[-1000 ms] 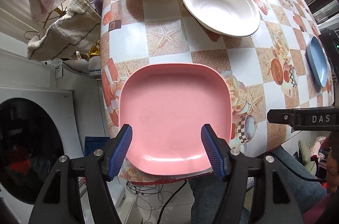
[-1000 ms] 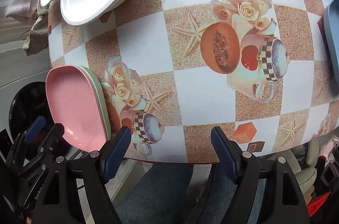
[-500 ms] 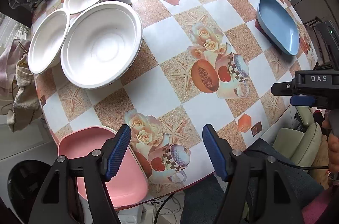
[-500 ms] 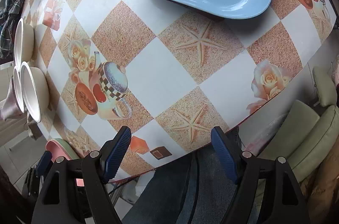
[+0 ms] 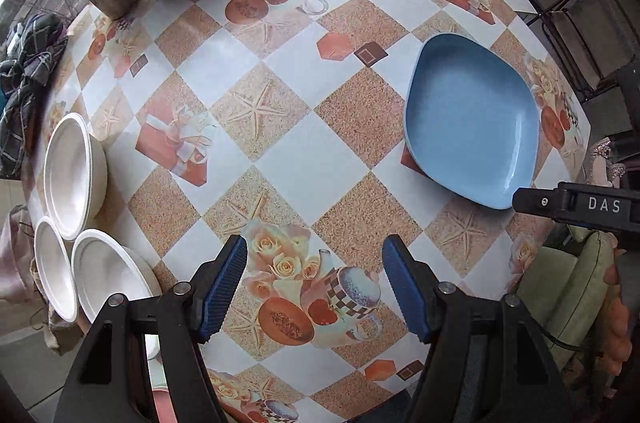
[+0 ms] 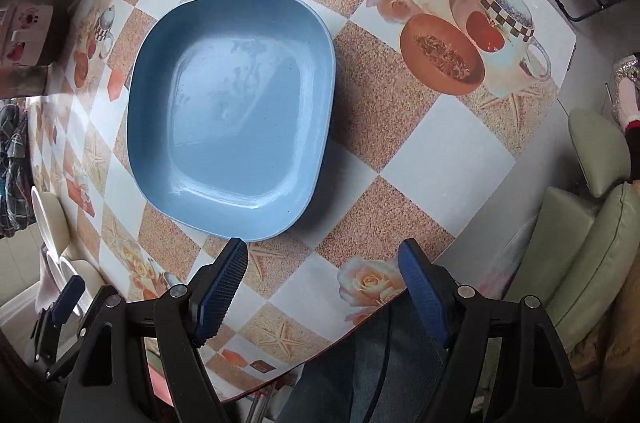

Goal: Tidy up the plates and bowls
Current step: 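Move both grippers to the blue plate and close them on its rim, then lift the blue plate with both grippers and carry it over the pink plate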

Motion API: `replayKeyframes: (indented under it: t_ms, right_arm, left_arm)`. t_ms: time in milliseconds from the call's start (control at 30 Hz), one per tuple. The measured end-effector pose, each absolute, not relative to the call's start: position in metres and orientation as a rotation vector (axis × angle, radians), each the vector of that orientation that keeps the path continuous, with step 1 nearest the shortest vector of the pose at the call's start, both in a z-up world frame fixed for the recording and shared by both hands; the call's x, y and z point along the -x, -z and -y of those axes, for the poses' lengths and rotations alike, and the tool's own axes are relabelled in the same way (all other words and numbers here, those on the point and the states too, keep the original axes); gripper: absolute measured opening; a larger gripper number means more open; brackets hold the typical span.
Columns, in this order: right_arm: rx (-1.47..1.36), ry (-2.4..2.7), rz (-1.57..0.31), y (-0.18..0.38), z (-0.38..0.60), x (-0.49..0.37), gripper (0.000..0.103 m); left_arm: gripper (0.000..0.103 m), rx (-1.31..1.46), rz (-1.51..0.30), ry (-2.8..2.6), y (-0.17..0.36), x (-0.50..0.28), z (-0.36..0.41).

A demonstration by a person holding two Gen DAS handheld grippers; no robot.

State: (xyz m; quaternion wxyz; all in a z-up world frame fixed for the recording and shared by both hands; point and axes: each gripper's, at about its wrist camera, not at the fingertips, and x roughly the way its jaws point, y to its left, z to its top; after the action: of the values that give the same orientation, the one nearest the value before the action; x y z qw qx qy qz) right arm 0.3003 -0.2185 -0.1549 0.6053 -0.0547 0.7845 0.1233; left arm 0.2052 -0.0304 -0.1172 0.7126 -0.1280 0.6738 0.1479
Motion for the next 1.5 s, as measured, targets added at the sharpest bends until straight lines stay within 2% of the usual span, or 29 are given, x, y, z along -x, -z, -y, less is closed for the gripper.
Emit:
replayKeyframes:
  t_ms: [267,500,567,633,667,700,733,800,833,1000,1233,1300,1367,1433,1500]
  right_arm:
    - [0.079,-0.248,-1.789,0.147,0.236,-0.345,0.079]
    - [0.058,-0.241,-1.785,0.155,0.232,-0.358,0.078]
    - [0.074,-0.249,-1.782,0.158,0.226,-0.355,0.067]
    - [0.082,-0.249,-1.775,0.161,0.222,-0.352,0.065]
    - [0.090,-0.249,-1.767,0.161,0.219,-0.348,0.054]
    - [0.096,-0.250,-1.760,0.158,0.219,-0.349,0.049]
    - [0.094,-0.257,-1.759,0.157,0.220,-0.350,0.045]
    - [0.088,-0.268,-1.762,0.157,0.219,-0.352,0.034]
    - [0.086,-0.275,-1.765,0.157,0.220,-0.354,0.024]
    - [0.108,-0.322,-1.764,0.162,0.207,-0.353,0.016]
    - [0.104,-0.344,-1.770,0.159,0.211,-0.357,0.016]
    - [0.081,-0.350,-1.778,0.160,0.213,-0.358,0.016]
    - [0.041,-0.365,-1.788,0.162,0.216,-0.358,0.016]
    - [0.026,-0.368,-1.793,0.163,0.218,-0.357,0.016]
    - [0.052,-0.372,-1.786,0.163,0.216,-0.356,0.016]
  left_arm:
    - [0.074,0.161,-1.476,-0.250,0.133,-0.292,0.042]
    - [0.074,0.086,-1.489,-0.187,0.157,-0.334,0.051]
    - [0.074,0.073,-1.508,-0.180,0.166,-0.341,0.052]
    - [0.071,0.074,-1.526,-0.176,0.173,-0.344,0.052]
    - [0.064,0.079,-1.535,-0.172,0.177,-0.347,0.052]
    - [0.057,0.086,-1.549,-0.168,0.181,-0.348,0.051]
    - [0.056,0.109,-1.547,-0.160,0.181,-0.350,0.050]
    - [0.044,0.159,-1.545,-0.137,0.183,-0.356,0.048]
    - [0.041,0.183,-1.548,-0.121,0.184,-0.358,0.047]
    - [0.027,0.189,-1.556,-0.094,0.188,-0.377,0.045]
    - [0.028,0.212,-1.556,-0.088,0.187,-0.371,0.053]
    - [0.041,0.212,-1.559,-0.053,0.186,-0.371,0.056]
    - [0.047,0.177,-1.566,-0.030,0.183,-0.362,0.060]
    - [0.047,0.126,-1.566,-0.028,0.183,-0.359,0.066]
    - [0.039,0.118,-1.558,-0.020,0.181,-0.357,0.069]
